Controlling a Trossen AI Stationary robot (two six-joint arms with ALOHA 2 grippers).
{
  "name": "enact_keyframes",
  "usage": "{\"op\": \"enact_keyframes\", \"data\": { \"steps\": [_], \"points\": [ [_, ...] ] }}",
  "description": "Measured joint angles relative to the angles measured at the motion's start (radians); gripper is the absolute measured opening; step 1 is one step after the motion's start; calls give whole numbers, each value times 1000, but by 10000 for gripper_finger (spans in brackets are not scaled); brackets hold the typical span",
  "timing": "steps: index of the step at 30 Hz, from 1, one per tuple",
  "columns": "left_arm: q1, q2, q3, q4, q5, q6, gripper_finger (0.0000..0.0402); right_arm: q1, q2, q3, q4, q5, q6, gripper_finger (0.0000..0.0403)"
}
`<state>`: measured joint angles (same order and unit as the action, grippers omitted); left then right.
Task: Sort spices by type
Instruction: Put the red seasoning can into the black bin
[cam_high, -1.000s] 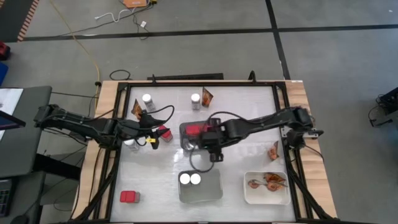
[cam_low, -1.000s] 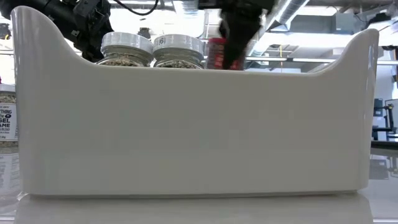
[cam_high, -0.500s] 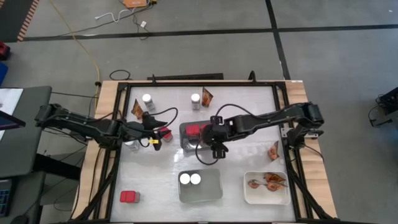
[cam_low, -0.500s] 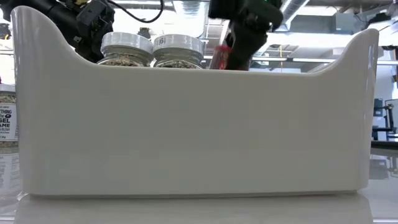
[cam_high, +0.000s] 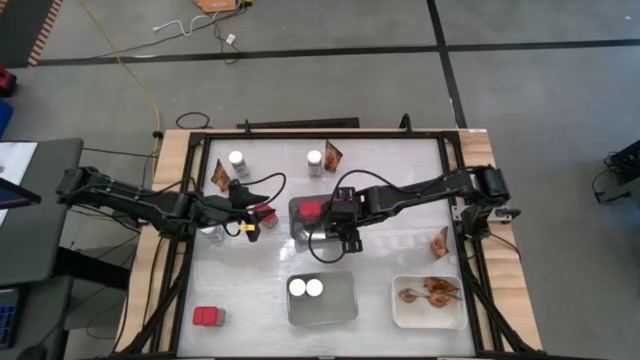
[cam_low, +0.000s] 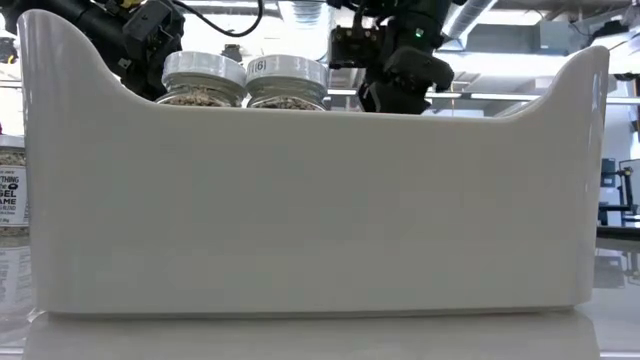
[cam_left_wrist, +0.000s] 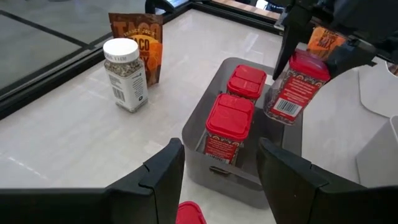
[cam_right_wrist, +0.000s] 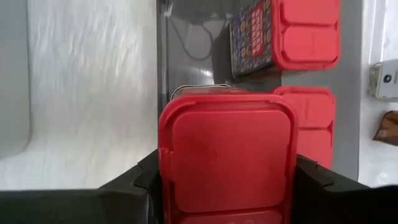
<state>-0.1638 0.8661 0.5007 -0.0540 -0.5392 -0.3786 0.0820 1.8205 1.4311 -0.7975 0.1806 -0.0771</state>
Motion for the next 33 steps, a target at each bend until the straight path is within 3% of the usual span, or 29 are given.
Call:
{"op": "enact_keyframes", "data": {
  "steps": [6, 33],
  "points": [
    [0, 0, 0, -2, 0, 0, 190, 1, 32, -1, -18, 0, -11, 254],
    [0, 0, 0, -9, -1, 15, 190, -1, 100, 0, 23, -2, -29, 246]
  ]
}}
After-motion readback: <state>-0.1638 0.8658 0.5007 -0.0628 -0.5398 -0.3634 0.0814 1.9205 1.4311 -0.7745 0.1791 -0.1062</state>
